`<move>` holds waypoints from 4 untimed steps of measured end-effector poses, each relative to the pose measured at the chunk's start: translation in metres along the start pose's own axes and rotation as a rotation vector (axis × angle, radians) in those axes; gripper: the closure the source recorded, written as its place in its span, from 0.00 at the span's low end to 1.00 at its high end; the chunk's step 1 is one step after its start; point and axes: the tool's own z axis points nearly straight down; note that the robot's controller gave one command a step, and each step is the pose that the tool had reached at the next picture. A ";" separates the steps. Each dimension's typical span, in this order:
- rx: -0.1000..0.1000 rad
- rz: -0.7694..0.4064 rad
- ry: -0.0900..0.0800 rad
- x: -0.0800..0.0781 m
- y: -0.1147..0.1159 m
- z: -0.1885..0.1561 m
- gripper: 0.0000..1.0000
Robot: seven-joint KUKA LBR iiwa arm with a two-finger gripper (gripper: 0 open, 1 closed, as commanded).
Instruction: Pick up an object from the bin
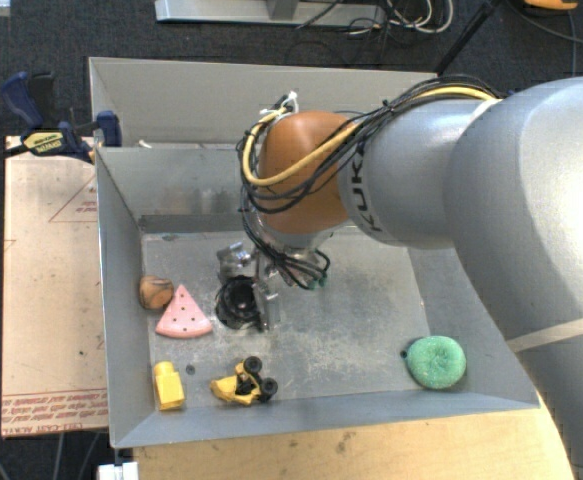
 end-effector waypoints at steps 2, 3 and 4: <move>0.001 -0.149 -0.001 0.002 -0.053 -0.105 1.00; 0.001 -0.149 -0.001 0.002 -0.053 -0.105 1.00; 0.000 -0.154 0.002 -0.005 -0.065 -0.147 1.00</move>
Offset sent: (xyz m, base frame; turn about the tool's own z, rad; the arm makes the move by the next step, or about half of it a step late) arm 0.0192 -0.0495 0.1053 -0.1516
